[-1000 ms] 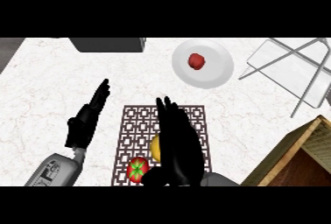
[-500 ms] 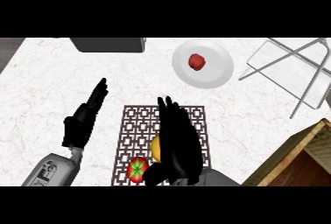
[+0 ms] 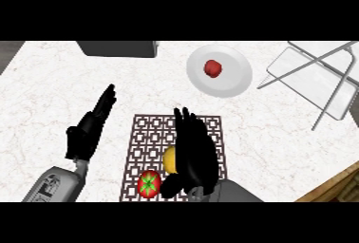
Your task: Pick the lemon from the placemat and place it in the tiered shelf
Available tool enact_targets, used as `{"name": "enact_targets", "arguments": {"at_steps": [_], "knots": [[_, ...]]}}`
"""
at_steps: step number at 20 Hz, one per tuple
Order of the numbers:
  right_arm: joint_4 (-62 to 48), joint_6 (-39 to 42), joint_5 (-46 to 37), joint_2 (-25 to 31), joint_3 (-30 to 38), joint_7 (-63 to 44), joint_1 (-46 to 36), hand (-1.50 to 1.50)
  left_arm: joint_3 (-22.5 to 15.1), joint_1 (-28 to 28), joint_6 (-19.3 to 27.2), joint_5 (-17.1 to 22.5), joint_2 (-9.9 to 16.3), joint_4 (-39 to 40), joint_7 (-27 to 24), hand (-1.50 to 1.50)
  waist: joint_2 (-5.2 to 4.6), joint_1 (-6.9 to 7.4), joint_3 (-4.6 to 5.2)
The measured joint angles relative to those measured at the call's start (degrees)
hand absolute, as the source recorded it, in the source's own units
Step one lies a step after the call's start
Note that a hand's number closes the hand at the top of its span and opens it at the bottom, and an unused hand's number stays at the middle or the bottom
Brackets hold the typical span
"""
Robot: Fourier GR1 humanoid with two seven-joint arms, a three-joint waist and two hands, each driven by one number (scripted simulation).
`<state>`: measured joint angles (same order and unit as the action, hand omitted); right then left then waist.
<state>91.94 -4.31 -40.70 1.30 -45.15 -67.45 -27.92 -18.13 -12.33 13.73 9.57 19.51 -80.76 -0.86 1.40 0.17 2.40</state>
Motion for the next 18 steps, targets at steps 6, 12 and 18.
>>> {"name": "enact_targets", "arguments": {"at_steps": [6, 12, 18], "knots": [[-2.92, -0.16, -1.59, -0.86, -0.23, 0.93, 2.40, -1.50, 0.50, -0.17, -0.25, -0.53, -0.53, 0.25, -0.04, 0.00, -0.82, -0.10, -1.45], [-4.80, -1.02, -1.95, -0.79, -0.72, 1.27, 3.22, -1.50, 0.82, -0.25, -0.37, -1.78, -1.99, 0.92, -0.21, 0.00, -0.99, -0.05, -1.47], [-6.92, -2.37, -1.71, -1.27, -0.78, 2.19, 3.80, -1.50, 1.48, 0.00, -1.40, -2.49, -1.98, -0.83, 1.23, 0.00, -0.96, 0.18, -1.44]]}}
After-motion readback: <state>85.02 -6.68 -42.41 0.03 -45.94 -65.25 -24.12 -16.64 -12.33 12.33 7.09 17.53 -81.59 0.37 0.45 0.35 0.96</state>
